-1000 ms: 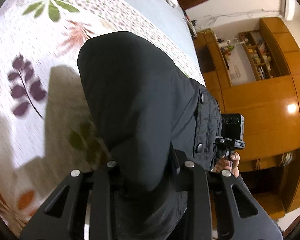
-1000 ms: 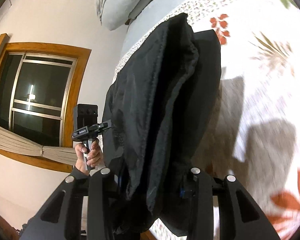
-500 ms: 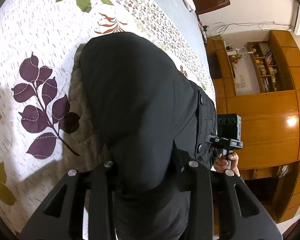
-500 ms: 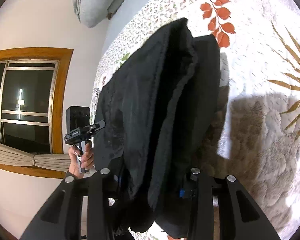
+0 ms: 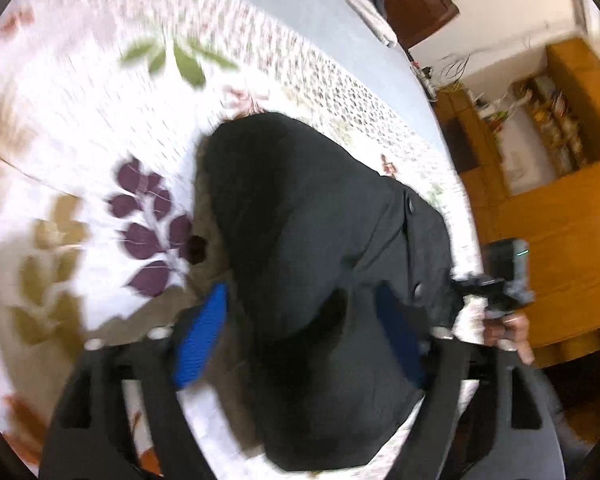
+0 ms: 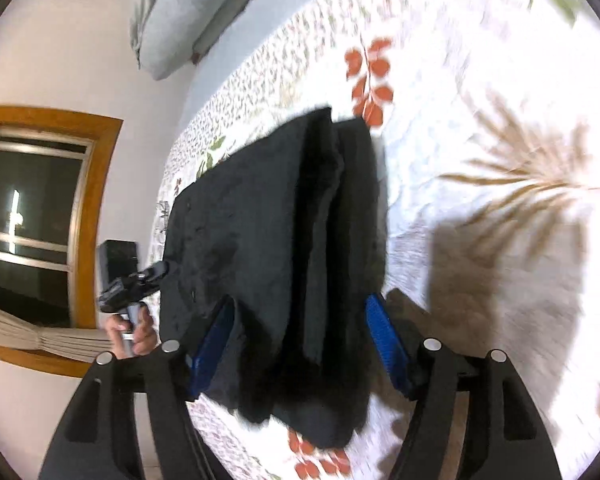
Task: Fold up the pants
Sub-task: 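Open both grippers and release the folded pants bundle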
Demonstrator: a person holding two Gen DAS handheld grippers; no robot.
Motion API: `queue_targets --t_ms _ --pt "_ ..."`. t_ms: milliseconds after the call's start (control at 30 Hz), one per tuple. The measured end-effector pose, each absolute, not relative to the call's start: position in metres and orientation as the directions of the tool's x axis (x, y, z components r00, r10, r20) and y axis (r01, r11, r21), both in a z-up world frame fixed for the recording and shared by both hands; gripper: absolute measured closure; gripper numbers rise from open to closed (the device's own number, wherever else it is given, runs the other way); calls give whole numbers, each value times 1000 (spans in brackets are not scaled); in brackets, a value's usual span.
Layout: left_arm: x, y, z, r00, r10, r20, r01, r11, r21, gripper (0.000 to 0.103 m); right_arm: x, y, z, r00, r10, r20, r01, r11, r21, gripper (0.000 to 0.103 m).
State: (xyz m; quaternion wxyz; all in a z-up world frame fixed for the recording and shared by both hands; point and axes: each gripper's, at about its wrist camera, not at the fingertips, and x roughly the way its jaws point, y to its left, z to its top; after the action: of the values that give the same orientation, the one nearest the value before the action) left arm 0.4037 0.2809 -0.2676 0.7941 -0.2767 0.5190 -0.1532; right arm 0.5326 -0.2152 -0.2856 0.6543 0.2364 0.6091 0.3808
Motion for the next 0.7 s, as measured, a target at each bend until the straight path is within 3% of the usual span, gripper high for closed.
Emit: queue_targets --t_ms 133,367,600,700 --pt "381 276 -259 438 -471 -766 -50 838 -544 22 509 -217 -268 -6 749 -662 -274 636 722 32" --pt "379 271 -282 393 -452 -801 -102 844 -526 18 499 -201 -286 0 655 -755 -259 730 633 29" --pt "374 278 -287 413 -472 -779 -154 807 -571 16 491 -216 -283 24 688 -726 -217 712 667 23" --pt "365 287 -279 441 -426 -790 -188 817 -545 11 484 -229 -271 71 702 -709 -186 708 682 19"
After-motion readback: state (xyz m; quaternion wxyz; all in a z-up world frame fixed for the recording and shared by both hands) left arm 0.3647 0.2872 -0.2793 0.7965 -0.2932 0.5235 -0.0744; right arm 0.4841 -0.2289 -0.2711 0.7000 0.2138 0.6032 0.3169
